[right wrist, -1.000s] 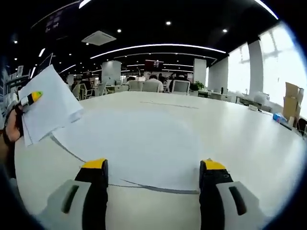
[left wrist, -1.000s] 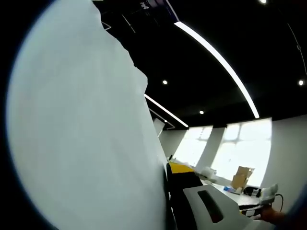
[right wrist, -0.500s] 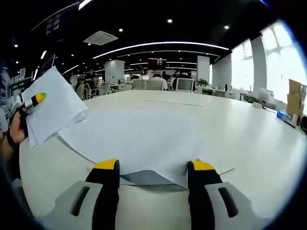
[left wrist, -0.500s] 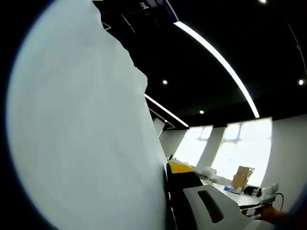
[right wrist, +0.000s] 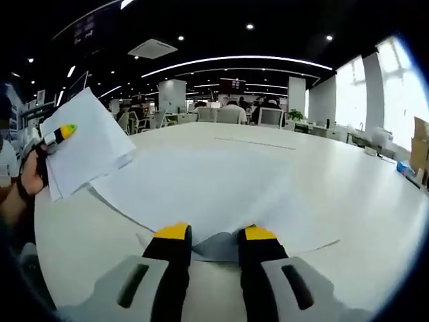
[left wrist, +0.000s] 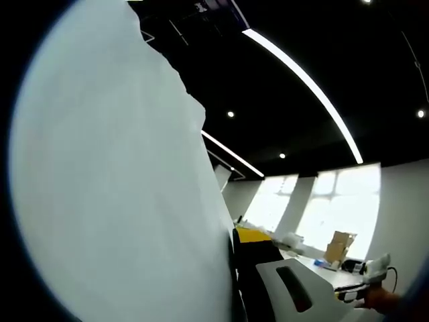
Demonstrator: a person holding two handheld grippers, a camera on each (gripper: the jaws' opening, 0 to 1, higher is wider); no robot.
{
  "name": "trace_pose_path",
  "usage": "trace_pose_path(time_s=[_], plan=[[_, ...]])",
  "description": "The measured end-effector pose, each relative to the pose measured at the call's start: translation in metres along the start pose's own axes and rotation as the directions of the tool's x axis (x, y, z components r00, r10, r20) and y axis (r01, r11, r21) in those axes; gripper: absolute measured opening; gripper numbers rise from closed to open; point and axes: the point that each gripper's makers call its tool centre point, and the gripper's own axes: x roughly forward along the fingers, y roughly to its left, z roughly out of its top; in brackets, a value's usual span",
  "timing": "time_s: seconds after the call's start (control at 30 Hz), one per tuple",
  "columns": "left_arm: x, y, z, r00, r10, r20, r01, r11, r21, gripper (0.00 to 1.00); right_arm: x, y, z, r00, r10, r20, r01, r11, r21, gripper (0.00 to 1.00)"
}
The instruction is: Organize the stack of printing papers by aligning and flattening the scattered papers on the table
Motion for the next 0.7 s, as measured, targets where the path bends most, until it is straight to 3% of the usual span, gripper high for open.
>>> trace_pose_path(time_s=[0.2, 0.7], plan=[[0.0002, 0.0000, -0.0004, 1.000, 0.000, -0.002, 0.000, 1.000, 0.002, 0.08, 0.0000, 0.0117, -0.0010, 1.000, 0.029, -0.005, -0.029, 0.999, -0.018, 0.11], [0.0006, 0.0018, 0.0004, 1.000, -0.001, -0.001, 0.001, 1.000, 0.001, 0.08, 0.0031, 0.0074, 0.0002, 0.999, 0.041, 0.001, -0.041, 0.999, 0.002, 0.00]])
